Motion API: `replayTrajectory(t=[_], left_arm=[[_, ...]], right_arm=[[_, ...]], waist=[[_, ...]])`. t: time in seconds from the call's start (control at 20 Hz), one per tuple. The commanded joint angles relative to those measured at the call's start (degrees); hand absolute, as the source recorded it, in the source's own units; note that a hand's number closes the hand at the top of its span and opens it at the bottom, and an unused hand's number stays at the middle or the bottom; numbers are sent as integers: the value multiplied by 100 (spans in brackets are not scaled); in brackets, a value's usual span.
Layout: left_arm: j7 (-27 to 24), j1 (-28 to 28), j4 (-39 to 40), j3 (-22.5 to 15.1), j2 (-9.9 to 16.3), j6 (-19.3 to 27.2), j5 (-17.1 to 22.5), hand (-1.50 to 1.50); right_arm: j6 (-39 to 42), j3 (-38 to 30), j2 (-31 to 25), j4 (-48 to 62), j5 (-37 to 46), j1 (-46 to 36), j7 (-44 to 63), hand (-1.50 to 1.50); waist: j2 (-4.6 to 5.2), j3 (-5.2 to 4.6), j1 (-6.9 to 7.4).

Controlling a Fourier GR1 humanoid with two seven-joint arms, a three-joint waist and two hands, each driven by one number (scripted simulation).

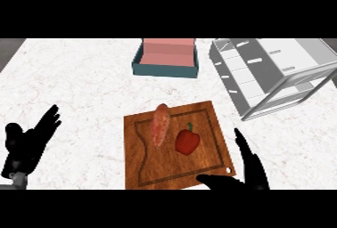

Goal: Pick the bell pepper from the cutting board and place it in the tiered basket

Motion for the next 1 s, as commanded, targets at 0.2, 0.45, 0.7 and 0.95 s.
replayTrajectory(t=[0.2,0.45,0.7,0.95], left_arm=[[-215,288,102,193,20,-68,50,0],[91,447,-233,278,75,-61,82,0],[-13,243,41,293,-100,-85,-87,0],[-268,311,260,441,-163,-212,-109,0]], right_arm=[[362,277,-210,-493,852,-1248,3625,-150],[759,14,-41,-982,1182,-1475,4595,-150],[853,31,444,-925,1489,-1199,4345,-150],[982,140,812,-885,2101,-1187,4690,-150]], waist=[[4,83,-186],[10,116,-258],[36,122,-298],[36,119,-293]])
